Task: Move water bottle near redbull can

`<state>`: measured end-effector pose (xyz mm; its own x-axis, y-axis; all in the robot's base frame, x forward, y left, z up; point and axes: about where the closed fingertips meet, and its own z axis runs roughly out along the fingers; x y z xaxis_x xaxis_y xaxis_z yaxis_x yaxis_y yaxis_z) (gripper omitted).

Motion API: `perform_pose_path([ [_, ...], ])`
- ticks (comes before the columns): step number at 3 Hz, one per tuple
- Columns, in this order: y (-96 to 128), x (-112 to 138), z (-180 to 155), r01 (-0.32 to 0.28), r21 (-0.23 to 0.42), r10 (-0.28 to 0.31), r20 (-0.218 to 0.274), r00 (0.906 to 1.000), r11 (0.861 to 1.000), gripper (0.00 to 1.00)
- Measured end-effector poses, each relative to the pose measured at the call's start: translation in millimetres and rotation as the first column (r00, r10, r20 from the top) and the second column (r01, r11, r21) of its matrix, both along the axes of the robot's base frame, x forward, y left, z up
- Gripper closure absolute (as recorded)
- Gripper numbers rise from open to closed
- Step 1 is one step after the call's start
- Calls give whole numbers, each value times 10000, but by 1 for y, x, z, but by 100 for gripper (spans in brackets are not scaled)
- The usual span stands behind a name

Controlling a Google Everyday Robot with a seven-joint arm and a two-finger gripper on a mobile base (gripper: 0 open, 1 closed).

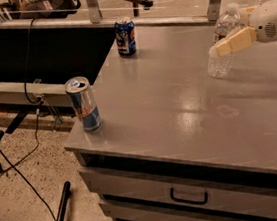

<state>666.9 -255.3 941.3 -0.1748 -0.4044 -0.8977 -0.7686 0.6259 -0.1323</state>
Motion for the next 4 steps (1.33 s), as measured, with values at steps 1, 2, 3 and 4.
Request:
perform_pose_path([
  [1, 2, 2, 0, -21, 38, 21, 49, 10000, 10000, 0],
  [2, 5, 3, -1, -69, 49, 69, 29, 10000, 10000, 20],
  [3, 8, 3, -2, -112, 59, 112, 11, 9999, 9999, 42],
  [4, 11, 4, -4, -161, 70, 161, -10, 9999, 9998, 67],
])
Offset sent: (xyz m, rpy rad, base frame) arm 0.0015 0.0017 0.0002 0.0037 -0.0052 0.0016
